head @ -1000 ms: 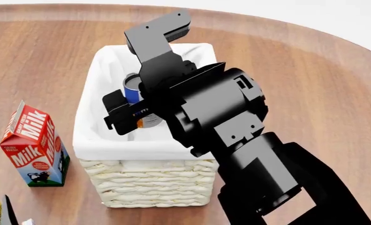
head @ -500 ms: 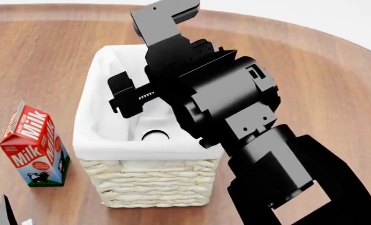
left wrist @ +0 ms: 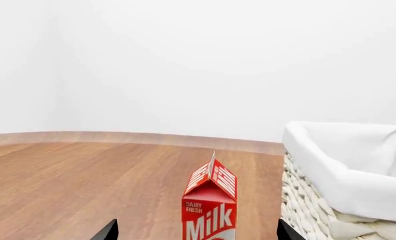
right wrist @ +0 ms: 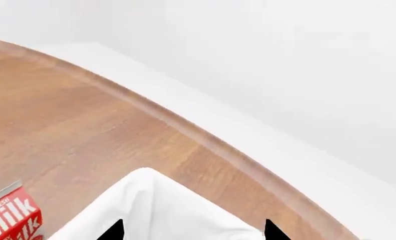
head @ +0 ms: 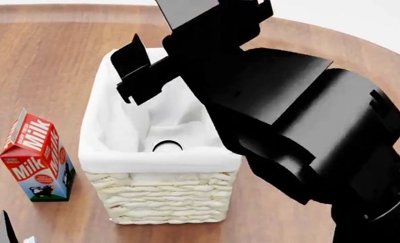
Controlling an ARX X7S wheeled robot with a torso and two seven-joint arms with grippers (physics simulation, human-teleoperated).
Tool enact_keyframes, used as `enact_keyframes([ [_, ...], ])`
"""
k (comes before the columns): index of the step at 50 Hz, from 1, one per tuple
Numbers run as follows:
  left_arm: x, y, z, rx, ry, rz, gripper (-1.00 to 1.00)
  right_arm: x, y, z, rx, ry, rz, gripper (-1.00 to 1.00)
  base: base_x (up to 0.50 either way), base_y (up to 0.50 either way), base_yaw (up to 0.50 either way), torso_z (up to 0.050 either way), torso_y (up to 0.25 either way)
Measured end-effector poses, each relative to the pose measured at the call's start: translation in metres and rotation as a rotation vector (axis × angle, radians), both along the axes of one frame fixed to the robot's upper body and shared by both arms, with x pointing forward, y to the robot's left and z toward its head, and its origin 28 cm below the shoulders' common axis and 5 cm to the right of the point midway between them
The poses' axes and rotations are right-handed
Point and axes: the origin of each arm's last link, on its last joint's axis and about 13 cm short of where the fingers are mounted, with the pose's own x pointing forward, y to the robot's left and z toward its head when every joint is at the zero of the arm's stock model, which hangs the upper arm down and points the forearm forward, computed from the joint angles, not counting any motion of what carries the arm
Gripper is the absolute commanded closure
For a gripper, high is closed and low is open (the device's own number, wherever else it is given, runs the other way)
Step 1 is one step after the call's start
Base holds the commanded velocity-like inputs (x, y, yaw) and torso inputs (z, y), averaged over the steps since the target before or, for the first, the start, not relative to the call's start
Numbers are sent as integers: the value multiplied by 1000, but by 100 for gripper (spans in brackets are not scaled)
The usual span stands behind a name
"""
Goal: Pick up the alphabet soup, and put it in the basket.
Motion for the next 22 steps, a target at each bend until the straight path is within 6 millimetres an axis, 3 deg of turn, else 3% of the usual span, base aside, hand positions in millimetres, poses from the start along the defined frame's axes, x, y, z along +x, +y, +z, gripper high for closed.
enact_keyframes([
  [8,-1,0,0,-1,-3,1,-100,-34,-23,-26,48,-268,-48,-100,0,0,0,0,0],
  [22,-2,0,1,4,-31,1,-100,-80,-57,-109,269,-562,-130,-100,0,0,0,0,0],
])
